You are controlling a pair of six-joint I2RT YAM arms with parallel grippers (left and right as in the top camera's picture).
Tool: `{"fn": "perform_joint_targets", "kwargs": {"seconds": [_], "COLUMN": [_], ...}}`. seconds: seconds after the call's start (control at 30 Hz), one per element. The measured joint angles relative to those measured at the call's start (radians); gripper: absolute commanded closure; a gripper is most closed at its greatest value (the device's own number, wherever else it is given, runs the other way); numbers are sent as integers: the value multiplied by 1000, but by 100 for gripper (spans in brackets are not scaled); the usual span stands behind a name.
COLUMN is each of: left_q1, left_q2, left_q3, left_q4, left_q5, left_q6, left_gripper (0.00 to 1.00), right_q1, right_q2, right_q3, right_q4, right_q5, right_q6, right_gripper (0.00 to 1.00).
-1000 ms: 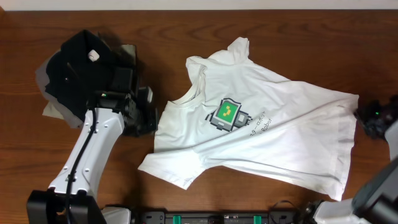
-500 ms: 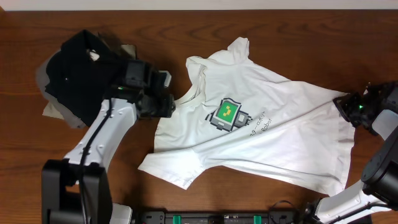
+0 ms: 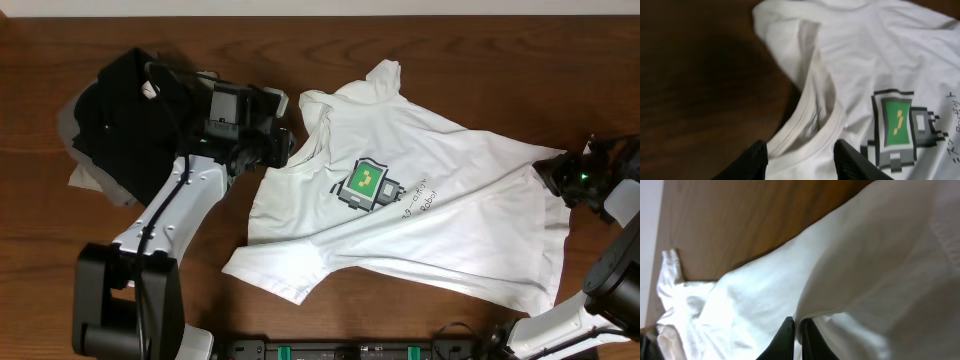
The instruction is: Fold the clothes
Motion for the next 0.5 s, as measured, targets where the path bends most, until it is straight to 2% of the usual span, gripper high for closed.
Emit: {"fn": "perform_joint_targets", "kwargs": {"seconds": [0.3,0.5], "left_q1": [-74,-92], "left_q2": [197,211], "left_q3": [0,0], "left_q4": [170,249], "left_q5": [1,-46], "left_q6": [29,32], "left_gripper": [56,61], "right_q1": [0,0], "right_q2": [-37,-37], "right_q3": [0,0], "right_q4": [0,-3], "right_q5": [-21,-24], "right_q6": [-11,-15], "right_gripper": [93,93]}}
